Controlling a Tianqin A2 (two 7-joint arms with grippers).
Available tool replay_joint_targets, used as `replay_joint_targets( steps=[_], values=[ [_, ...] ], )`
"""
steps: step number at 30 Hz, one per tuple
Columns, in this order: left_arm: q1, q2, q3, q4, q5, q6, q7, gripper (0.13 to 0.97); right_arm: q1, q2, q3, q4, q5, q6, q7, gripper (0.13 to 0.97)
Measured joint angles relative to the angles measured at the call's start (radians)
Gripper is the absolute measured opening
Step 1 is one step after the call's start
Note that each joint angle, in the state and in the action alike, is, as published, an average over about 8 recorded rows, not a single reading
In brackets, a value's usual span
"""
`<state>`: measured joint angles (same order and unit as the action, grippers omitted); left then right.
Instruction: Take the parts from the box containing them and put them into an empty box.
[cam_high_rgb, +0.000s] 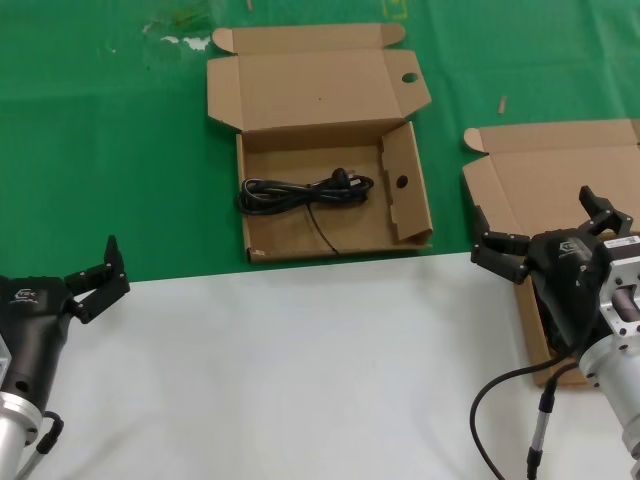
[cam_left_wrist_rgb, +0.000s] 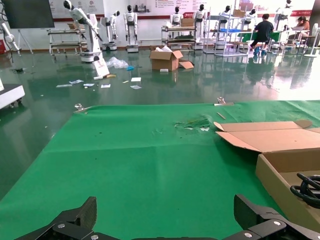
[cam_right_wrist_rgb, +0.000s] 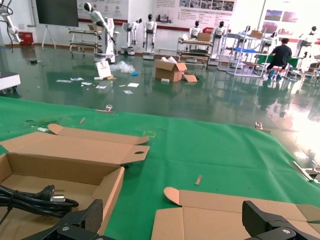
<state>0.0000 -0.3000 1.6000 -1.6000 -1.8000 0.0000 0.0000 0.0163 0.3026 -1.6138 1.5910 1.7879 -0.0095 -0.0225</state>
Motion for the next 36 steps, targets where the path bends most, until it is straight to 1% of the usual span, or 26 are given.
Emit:
replay_joint_targets(
  steps=[36],
  values=[
    [0.000, 0.000, 0.000, 0.000, 0.000, 0.000, 0.000, 0.966, 0.000, 0.000, 0.000, 0.000, 0.000, 0.000, 0.000, 0.966]
  ],
)
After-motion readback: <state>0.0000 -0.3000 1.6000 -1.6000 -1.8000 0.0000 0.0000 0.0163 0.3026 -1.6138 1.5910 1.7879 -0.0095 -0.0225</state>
